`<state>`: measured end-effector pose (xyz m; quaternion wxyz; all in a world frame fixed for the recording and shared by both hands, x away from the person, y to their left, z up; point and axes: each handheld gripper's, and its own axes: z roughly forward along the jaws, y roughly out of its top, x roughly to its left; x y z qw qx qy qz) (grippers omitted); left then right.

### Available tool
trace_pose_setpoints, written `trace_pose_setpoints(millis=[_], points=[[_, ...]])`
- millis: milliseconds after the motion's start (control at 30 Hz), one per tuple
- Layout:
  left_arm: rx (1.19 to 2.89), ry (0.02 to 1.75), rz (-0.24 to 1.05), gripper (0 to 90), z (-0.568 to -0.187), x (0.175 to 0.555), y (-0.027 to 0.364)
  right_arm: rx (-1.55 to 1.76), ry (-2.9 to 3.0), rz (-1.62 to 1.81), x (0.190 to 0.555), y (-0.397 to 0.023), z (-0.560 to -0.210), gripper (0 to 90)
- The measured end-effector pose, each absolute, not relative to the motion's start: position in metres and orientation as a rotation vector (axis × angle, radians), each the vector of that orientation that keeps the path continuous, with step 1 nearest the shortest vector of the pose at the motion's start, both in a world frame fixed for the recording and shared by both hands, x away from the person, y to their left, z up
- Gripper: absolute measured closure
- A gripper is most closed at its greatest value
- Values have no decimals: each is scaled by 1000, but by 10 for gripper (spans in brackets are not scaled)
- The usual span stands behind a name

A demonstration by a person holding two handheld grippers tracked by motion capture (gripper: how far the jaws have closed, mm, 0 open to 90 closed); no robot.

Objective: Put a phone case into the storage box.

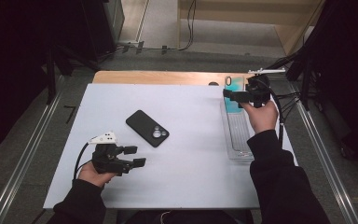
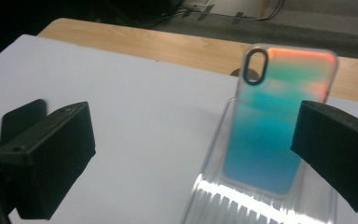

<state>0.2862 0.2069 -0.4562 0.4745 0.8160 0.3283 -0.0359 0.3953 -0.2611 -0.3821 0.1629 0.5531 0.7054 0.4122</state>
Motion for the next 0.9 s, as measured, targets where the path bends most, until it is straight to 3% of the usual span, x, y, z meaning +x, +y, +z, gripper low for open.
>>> trace_pose_setpoints(millis=[900], points=[[2008,835,-104,293,-458,294,208,1361,2302,1341,328,-220,-396,0]])
